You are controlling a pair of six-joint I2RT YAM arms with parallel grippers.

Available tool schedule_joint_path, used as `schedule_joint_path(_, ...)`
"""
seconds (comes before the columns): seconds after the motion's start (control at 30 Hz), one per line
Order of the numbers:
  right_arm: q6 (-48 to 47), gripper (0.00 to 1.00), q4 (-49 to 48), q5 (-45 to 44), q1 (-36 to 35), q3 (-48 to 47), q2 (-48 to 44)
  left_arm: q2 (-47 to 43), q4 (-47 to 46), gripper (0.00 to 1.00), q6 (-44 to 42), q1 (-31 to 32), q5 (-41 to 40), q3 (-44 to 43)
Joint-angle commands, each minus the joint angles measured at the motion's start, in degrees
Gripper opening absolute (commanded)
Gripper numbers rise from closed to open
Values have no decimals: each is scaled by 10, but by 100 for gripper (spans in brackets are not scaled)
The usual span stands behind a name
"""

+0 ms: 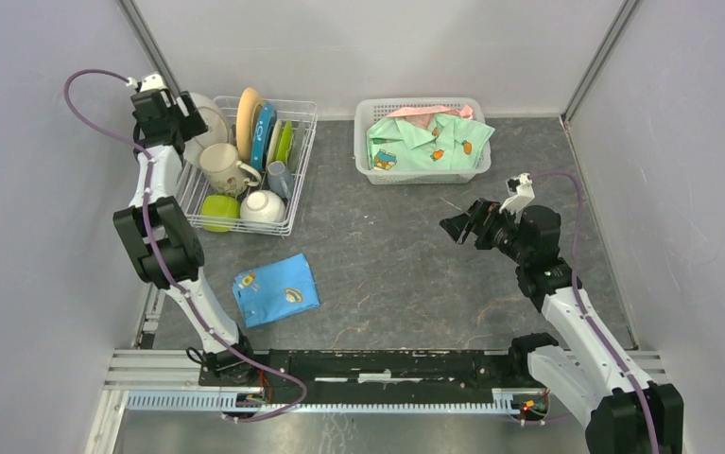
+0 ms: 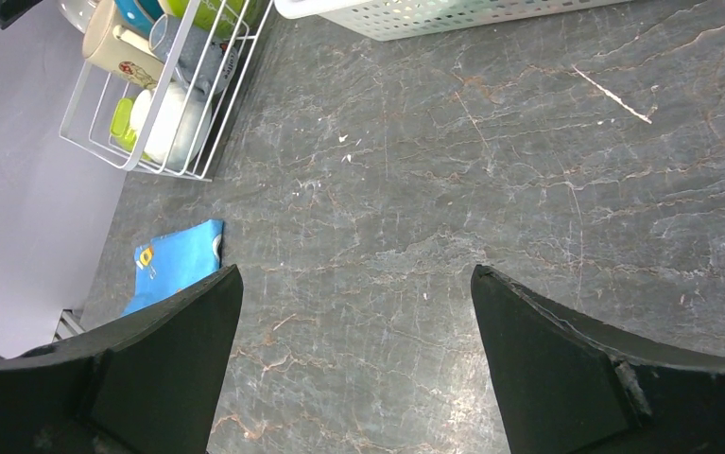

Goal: Load the mixed dishes into the dish rack
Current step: Adjust the cup in the dish rack.

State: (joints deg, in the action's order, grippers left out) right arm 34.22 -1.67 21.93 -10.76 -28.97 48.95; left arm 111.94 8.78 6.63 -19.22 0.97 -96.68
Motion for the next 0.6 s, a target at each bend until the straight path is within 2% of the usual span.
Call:
schedule_joint_path(0.0, -7, 98, -30, 4, -2, -5, 3, -54, -39, 92, -30, -3, -32, 13)
schedule_joint_path(0.23, -7, 98, -27, 7, -4, -8, 2, -22, -25, 92, -21, -4, -27, 11)
schedule_joint_path(0.57, -14, 98, -15, 2, -3, -12, -7, 0, -46, 85, -16, -4, 76, -3)
